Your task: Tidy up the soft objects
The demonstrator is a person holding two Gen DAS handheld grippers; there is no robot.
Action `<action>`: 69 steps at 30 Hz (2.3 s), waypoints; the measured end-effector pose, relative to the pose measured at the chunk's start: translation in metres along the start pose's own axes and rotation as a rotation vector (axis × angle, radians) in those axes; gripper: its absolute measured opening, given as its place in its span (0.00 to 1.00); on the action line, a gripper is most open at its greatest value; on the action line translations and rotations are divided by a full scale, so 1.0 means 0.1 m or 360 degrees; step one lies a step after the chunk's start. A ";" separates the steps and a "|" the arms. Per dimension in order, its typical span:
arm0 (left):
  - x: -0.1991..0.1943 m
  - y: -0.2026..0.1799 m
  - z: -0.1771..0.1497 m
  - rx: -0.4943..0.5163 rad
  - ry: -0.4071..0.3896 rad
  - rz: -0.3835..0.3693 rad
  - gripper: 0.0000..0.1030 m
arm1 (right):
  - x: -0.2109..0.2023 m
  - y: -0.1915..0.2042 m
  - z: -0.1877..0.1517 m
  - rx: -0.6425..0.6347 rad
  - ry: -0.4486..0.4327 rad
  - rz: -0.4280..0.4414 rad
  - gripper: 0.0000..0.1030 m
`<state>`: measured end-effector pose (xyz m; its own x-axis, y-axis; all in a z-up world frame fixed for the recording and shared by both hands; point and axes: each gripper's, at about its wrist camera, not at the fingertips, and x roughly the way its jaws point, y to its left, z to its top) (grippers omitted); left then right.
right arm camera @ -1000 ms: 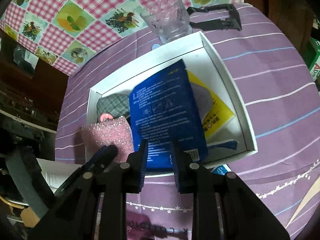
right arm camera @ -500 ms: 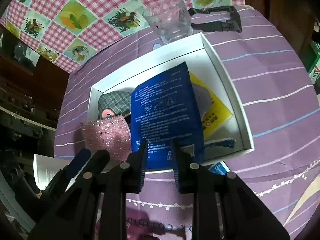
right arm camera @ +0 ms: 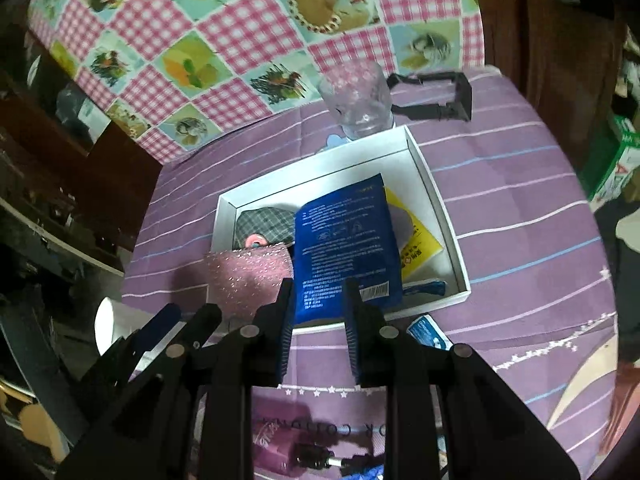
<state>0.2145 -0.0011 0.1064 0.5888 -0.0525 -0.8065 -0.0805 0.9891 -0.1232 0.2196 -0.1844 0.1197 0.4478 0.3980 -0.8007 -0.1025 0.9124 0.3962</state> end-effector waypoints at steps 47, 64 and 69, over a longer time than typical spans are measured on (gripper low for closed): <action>0.68 0.40 -0.10 -0.0319 0.0171 -0.0344 0.53 | 0.47 -0.29 0.04 0.0156 -0.0118 0.0194 0.25; 0.17 -0.03 -0.03 0.0069 0.0062 -0.0190 0.54 | 0.14 -0.24 0.00 0.0160 -0.0014 0.0007 0.47; 0.08 -0.11 -0.03 0.0164 0.0112 -0.0088 0.54 | 0.00 -0.19 -0.05 0.0167 0.0029 -0.0032 0.47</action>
<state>0.2171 -0.0132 0.0998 0.5322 -0.1135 -0.8390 0.0359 0.9931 -0.1116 0.2173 -0.2012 0.1096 0.4323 0.3822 -0.8167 0.0003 0.9057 0.4240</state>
